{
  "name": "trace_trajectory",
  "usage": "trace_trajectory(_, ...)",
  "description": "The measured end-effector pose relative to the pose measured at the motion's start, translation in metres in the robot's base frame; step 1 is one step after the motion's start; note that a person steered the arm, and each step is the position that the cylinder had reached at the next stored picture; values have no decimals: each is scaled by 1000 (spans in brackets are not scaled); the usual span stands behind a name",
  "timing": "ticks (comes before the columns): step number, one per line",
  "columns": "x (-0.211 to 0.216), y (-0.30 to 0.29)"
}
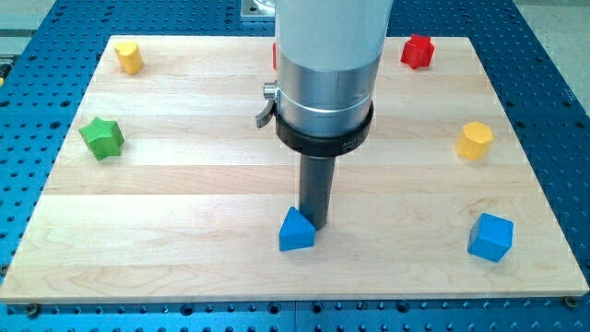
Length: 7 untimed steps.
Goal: Push the green circle to the bottom left corner of the board
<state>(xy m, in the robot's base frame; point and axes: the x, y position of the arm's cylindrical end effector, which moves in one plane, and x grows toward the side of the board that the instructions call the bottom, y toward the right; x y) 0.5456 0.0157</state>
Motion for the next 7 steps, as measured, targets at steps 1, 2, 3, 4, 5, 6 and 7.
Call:
trace_trajectory(1, 2, -24)
trace_trajectory(2, -83, 46)
trace_trajectory(3, -181, 103)
trace_trajectory(4, -209, 106)
trace_trajectory(5, -211, 106)
trace_trajectory(6, -229, 106)
trace_trajectory(7, -242, 106)
